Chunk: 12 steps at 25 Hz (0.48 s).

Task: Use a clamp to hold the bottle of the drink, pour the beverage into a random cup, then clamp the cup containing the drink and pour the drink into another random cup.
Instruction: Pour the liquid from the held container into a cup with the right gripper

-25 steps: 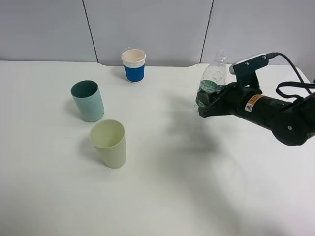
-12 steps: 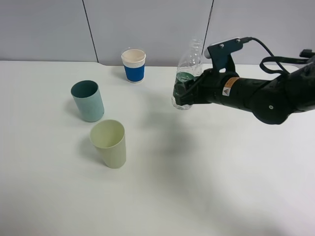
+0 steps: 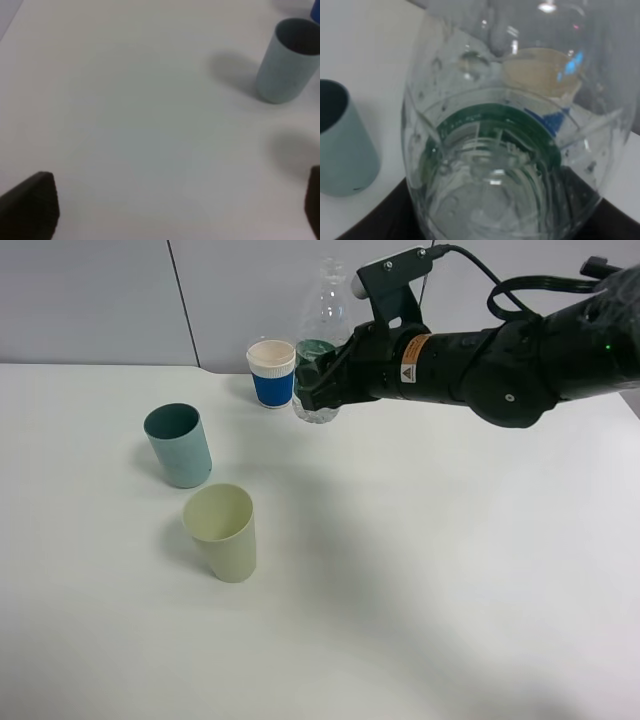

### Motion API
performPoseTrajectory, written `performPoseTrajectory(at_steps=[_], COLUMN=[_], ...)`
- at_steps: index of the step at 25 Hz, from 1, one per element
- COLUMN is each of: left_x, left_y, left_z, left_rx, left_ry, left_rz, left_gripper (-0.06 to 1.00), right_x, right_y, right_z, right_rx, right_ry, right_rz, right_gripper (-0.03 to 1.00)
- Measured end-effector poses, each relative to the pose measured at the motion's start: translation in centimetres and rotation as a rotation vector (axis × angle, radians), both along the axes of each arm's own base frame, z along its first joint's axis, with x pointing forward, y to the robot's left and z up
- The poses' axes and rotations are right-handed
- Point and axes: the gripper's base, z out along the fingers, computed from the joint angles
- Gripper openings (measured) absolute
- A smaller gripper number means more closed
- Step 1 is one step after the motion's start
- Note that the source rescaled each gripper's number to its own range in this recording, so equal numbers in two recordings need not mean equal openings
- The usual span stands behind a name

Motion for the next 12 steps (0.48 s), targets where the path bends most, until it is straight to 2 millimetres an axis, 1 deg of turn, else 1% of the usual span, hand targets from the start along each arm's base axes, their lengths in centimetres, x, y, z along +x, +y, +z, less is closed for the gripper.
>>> performPoseTrajectory(at_steps=[4, 7, 12], left_x=[0.0, 0.0, 0.0], left_y=[0.0, 0.0, 0.0], left_z=[0.0, 0.0, 0.0], left_rx=[0.000, 0.000, 0.000], left_ry=[0.000, 0.000, 0.000], left_rz=[0.000, 0.000, 0.000], left_gripper=[1.00, 1.00, 1.00], right_x=[0.2, 0.1, -0.8], right_y=[1.8, 3.4, 5.9], right_z=[-0.1, -0.5, -1.0], right_rx=[-0.071, -0.157, -0.275], right_ry=[0.021, 0.002, -0.060], right_rz=[0.055, 0.126, 0.245], right_gripper=[0.00, 0.00, 0.00])
